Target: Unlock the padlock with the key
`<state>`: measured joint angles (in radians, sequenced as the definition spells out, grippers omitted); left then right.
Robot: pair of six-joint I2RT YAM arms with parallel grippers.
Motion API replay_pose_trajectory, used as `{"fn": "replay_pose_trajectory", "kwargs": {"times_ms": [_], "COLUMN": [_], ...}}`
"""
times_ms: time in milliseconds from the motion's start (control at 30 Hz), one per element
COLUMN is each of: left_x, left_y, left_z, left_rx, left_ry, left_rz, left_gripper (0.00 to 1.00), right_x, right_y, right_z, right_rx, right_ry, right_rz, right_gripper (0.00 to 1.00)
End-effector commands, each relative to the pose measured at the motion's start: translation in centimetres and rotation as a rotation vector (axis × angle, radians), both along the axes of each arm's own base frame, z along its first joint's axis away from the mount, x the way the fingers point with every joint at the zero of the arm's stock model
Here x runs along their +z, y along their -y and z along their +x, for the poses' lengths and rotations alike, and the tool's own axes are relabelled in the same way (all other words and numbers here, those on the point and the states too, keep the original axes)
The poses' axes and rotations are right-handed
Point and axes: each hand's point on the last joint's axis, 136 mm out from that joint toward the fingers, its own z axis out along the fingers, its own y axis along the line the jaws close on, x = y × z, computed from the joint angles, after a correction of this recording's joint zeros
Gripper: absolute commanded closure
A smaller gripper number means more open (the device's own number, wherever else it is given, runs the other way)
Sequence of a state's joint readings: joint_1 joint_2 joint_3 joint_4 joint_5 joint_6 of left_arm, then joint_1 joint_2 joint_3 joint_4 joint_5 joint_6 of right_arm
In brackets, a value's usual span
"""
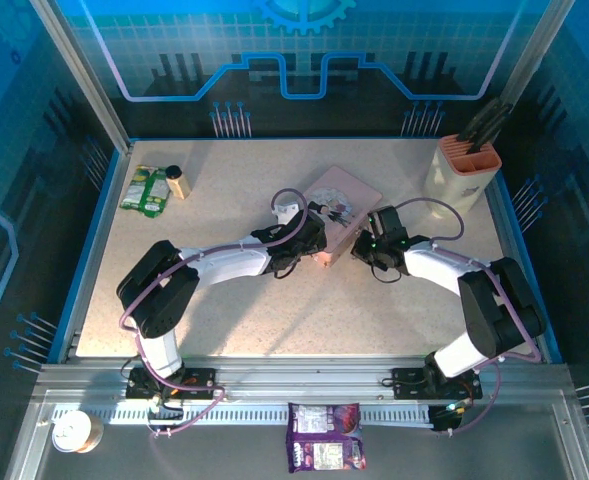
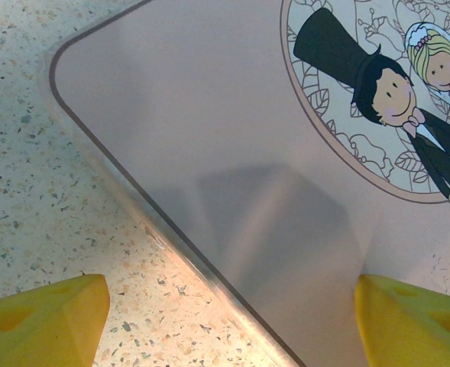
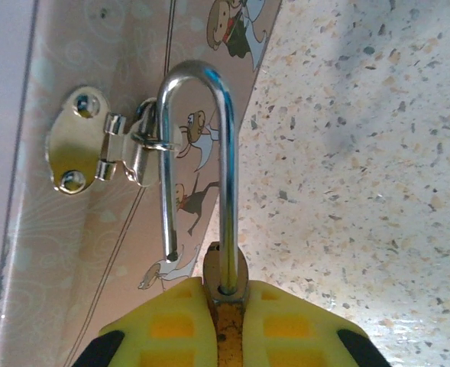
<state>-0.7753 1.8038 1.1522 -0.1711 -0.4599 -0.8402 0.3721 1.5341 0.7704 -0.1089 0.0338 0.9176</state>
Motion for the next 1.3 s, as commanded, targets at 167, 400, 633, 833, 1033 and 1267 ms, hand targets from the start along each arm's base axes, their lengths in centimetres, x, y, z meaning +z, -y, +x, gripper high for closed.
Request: {"fn": "replay_pose_trajectory", "kwargs": {"times_ms": [167,400,633,833,1033,1267], "left_x": [-5.0,-4.0,5.3,8.0,6.8,5.4], "left_y": [-3.0,-3.3,-2.5,3.3,8.5,12.4], "left_z": [-3.3,-2.7,-0.1,3.3,4.8,5.4], "left_rx": [-0.022,-0.018,-0.108,-0.345,-0.464,-0.558], "left_ry": [-0.189,-0.175,0.005,0.058,0.059,0.095], "left_rz": [0.198,0.192,0.262,0.299,0.313,0.371], "left_gripper": [0.17,0.17,0.12,0.08,0.01,0.01], "right_x": [1.5,0.4,-0.5,0.6,1.4,1.6], "right_y": [2.9,3.0,1.4,1.0,-0.9,-3.7], "right_z": [2.0,-0.2,-4.0,-4.9,-5.6,-6.9], "right_rx": [-0.003,0.127,0.183,0.207,0.284,0.361], "right_ry": [0.055,-0.007,0.005,0.073,0.114,0.134], "right_rz": [-0.125,-0.173,-0.102,-0.060,-0.040,-0.044], "right_gripper": [1.00,1.00,1.00,1.00,1.00,1.00]}}
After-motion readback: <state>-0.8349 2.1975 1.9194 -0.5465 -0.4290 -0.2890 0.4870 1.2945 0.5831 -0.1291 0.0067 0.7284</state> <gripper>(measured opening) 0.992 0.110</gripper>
